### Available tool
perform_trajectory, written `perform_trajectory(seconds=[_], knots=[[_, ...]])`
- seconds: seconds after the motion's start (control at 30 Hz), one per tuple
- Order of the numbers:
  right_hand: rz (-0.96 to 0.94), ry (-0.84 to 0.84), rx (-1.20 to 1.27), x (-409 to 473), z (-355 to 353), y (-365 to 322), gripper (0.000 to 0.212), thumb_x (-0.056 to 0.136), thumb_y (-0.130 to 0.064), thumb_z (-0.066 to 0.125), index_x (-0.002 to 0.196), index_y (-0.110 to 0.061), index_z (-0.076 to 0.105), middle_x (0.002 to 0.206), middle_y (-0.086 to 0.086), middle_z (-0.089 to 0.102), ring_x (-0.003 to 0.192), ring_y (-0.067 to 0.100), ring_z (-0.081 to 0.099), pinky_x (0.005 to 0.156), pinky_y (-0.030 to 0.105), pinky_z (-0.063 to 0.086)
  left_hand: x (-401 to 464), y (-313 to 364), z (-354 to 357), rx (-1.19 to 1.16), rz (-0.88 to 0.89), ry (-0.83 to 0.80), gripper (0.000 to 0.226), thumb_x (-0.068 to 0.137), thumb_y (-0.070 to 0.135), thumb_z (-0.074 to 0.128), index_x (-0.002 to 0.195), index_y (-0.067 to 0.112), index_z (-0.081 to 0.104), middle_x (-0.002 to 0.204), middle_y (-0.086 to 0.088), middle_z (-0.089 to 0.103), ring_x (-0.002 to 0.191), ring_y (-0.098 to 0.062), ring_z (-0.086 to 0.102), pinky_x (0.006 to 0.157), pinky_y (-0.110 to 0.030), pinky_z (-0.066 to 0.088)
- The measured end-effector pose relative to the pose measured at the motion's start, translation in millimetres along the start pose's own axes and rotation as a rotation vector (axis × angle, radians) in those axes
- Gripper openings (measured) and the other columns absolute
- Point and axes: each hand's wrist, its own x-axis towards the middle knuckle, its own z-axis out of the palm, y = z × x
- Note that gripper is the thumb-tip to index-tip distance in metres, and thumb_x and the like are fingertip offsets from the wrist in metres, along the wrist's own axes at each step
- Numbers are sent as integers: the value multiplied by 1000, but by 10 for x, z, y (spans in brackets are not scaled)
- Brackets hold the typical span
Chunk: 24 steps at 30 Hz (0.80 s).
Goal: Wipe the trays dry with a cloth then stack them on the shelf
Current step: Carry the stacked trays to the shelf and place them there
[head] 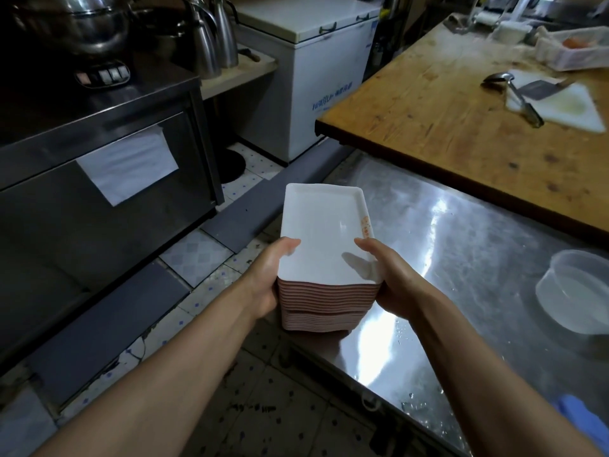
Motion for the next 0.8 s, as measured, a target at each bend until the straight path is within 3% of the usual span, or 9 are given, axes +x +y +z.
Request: perform_trajectory(seconds=[0.13,0.2,0.27,0.4,0.53,0.67,0.8], knots=[[9,-5,26,-37,89,-1,23,92,-28,51,109,-16,60,100,3,73,90,18,70,79,31,53,-58,57,-60,-22,-35,1,22,92,23,44,98,15,64,79,-3,74,68,-17,69,55,-26,52],[21,28,38,-33,152,18,25,92,-26,52,113,-13,57,101,3,71,96,18,67,88,35,50,-98,95,-102,-24,-42,7,24,92,23,43,100,15,64,85,-5,73,73,-19,69,58,-28,52],[20,57,29,-12,209,60,27,93,-23,51,117,-10,52,102,1,66,98,12,63,92,33,48,-134,115,-152,-22,-34,23,26,92,21,43,105,13,63,99,-9,70,87,-24,65,72,-33,51],[0,102,-10,5,272,149,6,94,-15,48,92,-12,53,90,-3,61,71,-2,59,62,14,47,-190,100,-226,0,-24,41,28,92,20,43,110,11,62,106,-11,68,92,-25,62,76,-34,49],[-54,129,-46,19,276,219,10,92,-8,46,84,-10,52,73,-2,54,58,1,53,53,13,41,-179,60,-280,26,-29,20,25,92,20,43,105,13,63,92,-5,73,84,-21,66,66,-28,52],[-37,74,31,26,213,218,14,91,-16,50,101,-10,59,86,1,67,77,12,63,69,23,47,-137,51,-265,54,-28,50,21,89,18,47,101,12,63,92,-6,70,83,-21,64,65,-27,50],[-46,14,90,35,152,191,23,93,-22,48,108,-10,61,93,3,74,83,17,70,65,25,54,-92,32,-232,82,-19,59,21,87,14,47,98,12,65,91,-5,71,83,-21,64,66,-28,50]])
